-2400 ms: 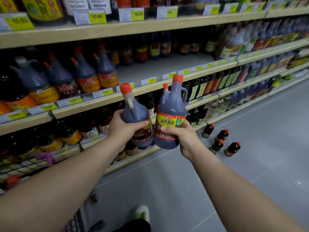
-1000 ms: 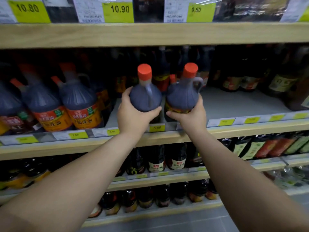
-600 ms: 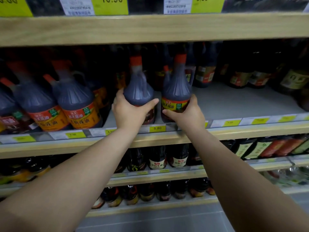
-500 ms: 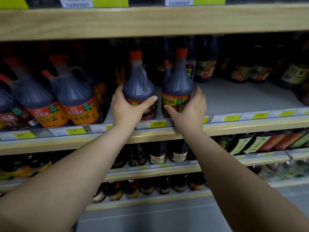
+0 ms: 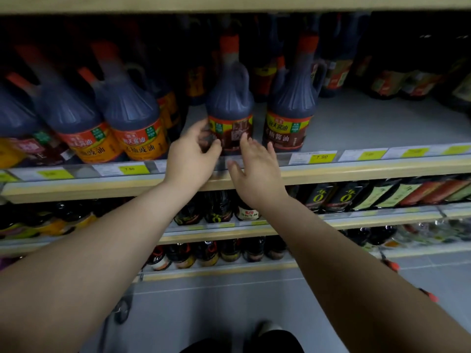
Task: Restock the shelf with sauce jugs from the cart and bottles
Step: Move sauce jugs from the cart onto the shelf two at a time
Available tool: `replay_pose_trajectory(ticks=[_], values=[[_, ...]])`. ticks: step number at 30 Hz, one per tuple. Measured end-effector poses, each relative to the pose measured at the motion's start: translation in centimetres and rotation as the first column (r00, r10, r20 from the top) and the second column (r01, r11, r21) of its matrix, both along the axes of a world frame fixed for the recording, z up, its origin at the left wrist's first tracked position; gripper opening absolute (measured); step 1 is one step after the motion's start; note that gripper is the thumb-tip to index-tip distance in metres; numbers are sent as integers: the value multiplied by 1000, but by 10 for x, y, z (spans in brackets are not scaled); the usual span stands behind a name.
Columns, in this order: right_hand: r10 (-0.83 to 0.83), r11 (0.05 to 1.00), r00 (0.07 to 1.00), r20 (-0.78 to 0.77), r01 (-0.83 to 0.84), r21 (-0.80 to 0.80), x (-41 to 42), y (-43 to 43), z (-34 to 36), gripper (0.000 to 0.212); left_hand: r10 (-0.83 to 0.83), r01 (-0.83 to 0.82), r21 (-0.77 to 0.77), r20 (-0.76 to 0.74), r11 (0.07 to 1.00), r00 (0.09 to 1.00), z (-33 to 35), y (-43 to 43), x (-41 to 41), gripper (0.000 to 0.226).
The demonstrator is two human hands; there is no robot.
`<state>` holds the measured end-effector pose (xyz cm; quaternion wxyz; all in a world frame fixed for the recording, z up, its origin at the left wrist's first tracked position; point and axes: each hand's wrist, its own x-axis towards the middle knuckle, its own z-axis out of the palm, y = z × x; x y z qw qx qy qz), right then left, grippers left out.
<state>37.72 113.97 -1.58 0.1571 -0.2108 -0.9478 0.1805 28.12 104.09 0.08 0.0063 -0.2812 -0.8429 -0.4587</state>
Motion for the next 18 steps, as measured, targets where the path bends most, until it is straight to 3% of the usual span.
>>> replay_pose_trajectory(ticks=[8,12,18], values=[[73,987,966,248,-33,-160,-48,18,27,73,-55,57,-92,32,994,998,3,-2,-23,53],[128,963,950,285,-50,-265,-71,25,27,80,-43,42,-107,-4,993,999,3,-9,-30,50],[152,953,933,325,-51,-300,-94,21,23,86,-52,54,-86,16,995,998,1,-21,-36,49]])
